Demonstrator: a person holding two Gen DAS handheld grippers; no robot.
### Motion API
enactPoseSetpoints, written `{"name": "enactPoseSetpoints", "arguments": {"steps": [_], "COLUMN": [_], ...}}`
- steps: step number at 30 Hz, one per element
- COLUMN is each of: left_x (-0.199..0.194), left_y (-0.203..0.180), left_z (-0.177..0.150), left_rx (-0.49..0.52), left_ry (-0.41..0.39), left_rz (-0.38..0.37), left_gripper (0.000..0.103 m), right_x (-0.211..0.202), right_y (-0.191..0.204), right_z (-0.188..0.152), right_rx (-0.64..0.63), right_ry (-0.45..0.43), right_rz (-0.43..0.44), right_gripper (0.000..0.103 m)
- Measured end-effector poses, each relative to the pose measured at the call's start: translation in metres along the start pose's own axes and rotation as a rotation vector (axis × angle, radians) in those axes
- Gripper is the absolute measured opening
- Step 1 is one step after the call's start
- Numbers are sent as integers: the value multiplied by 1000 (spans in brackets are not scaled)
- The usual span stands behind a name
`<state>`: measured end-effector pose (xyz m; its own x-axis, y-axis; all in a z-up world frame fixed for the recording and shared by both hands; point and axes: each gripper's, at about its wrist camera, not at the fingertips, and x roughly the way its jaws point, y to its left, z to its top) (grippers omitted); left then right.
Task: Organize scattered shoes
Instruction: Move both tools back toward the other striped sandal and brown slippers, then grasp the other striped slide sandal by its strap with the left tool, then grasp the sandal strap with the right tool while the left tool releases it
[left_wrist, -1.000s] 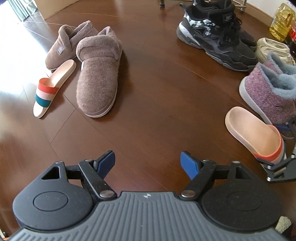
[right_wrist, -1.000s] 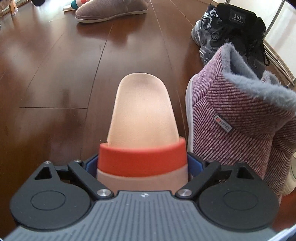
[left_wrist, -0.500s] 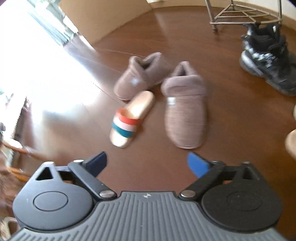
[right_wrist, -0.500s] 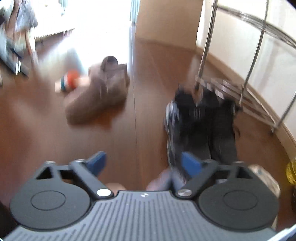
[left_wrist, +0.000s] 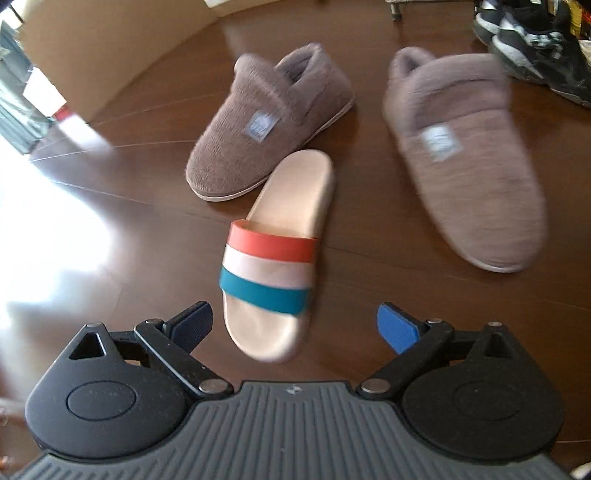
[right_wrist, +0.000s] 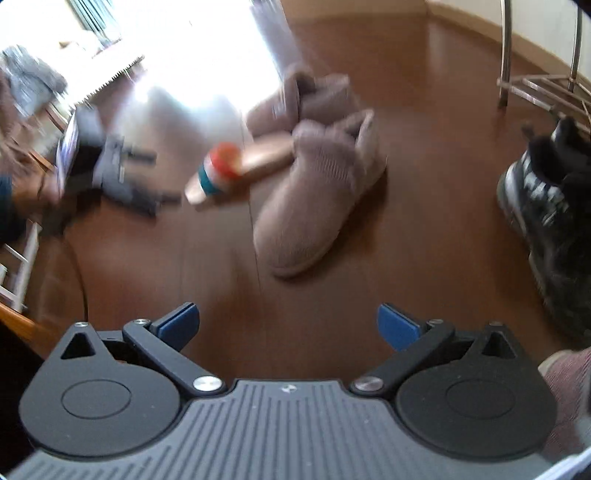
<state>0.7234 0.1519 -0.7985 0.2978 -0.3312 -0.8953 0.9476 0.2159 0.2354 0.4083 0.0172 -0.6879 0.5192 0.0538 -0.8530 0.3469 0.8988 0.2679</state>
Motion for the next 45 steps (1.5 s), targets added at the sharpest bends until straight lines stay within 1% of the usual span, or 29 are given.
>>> {"name": "enactPoseSetpoints", "arguments": {"steps": [1, 4, 6, 8, 10, 11, 13, 14, 15, 18, 19, 20, 21, 23, 25, 27, 28, 29, 30, 31, 32, 34, 36, 38, 39, 40, 41, 44, 45], "left_x": [19, 50, 63, 74, 86, 89, 87, 85, 79, 53, 41, 34, 26, 4, -28, -50, -60, -67, -71, -75, -79, -78, -75, -74, -72, -71, -70, -67, -66], "left_y": [17, 39, 47, 48, 40, 36, 22, 14, 6, -22, -41, -53, -65, -77, -69, -56, -50, -44, -39, -33, -30, -19, -14, -11, -11, -12, -12, -13, -13], "left_z": [3, 13, 20, 26, 29, 29, 24, 20, 15, -6, -18, -26, -36, -57, -82, -102, -112, -120, -127, -133, -137, -144, -147, -150, -151, -150, -151, -149, -148], "left_rx": [-14, -25, -23, -11, 35, 61, 120, 151, 154, 109, 97, 89, 52, -69, -247, -354, -394, -425, -450, -476, -491, -540, -554, -560, -561, -563, -564, -555, -551], "left_ry": [10, -2, -17, -21, -11, -11, -25, -33, -23, 40, 71, 93, 123, 152, 111, 82, 76, 79, 83, 88, 90, 99, 104, 107, 108, 108, 108, 102, 100], "left_rz": [-46, -109, -151, -173, -200, -195, -143, -115, -123, -219, -226, -219, -209, -233, -290, -264, -227, -191, -162, -134, -120, -114, -111, -108, -115, -123, -131, -155, -159], "left_gripper": [97, 97, 97, 97, 96, 96, 82, 81, 79, 80, 84, 84, 85, 82, 81, 81, 81, 80, 80, 80, 80, 80, 80, 80, 80, 80, 80, 80, 80], "right_x": [8, 20, 30, 31, 36, 36, 39, 40, 43, 50, 53, 55, 61, 72, 87, 101, 109, 131, 145, 162, 173, 189, 200, 211, 222, 227, 232, 235, 234], "right_y": [12, 32, 45, 41, 33, 30, 22, 18, 17, 25, 29, 31, 36, 42, 50, 54, 56, 63, 68, 72, 75, 75, 70, 67, 64, 64, 63, 67, 66], "right_z": [5, 17, 19, 17, 15, 14, 16, 17, 20, 31, 34, 35, 38, 41, 42, 40, 38, 28, 24, 21, 19, 16, 15, 14, 12, 11, 11, 23, 26], "right_rx": [-2, 23, 59, 77, 110, 120, 150, 162, 151, 85, 64, 53, 28, 16, 78, 186, 237, 344, 383, 425, 478, 629, 788, 899, 972, 986, 992, 795, 685], "right_ry": [-9, -37, -9, 23, 58, 60, 52, 47, 34, 9, 4, 0, -8, -11, 3, 20, 31, 70, 104, 138, 157, 157, 145, 190, 253, 280, 305, 338, 367], "right_rz": [-3, -1, -2, -17, -54, -63, -85, -96, -101, -93, -82, -73, -51, -41, -29, 9, 28, 60, 55, 66, 77, 78, 37, 6, -10, 3, 16, 58, 87], "right_gripper": [102, 102, 102, 102, 102, 102, 102, 102, 101, 99, 98, 98, 96, 94, 94, 94, 86, 77, 60, 47, 44, 44, 45, 42, 35, 24, 23, 16, 14]}}
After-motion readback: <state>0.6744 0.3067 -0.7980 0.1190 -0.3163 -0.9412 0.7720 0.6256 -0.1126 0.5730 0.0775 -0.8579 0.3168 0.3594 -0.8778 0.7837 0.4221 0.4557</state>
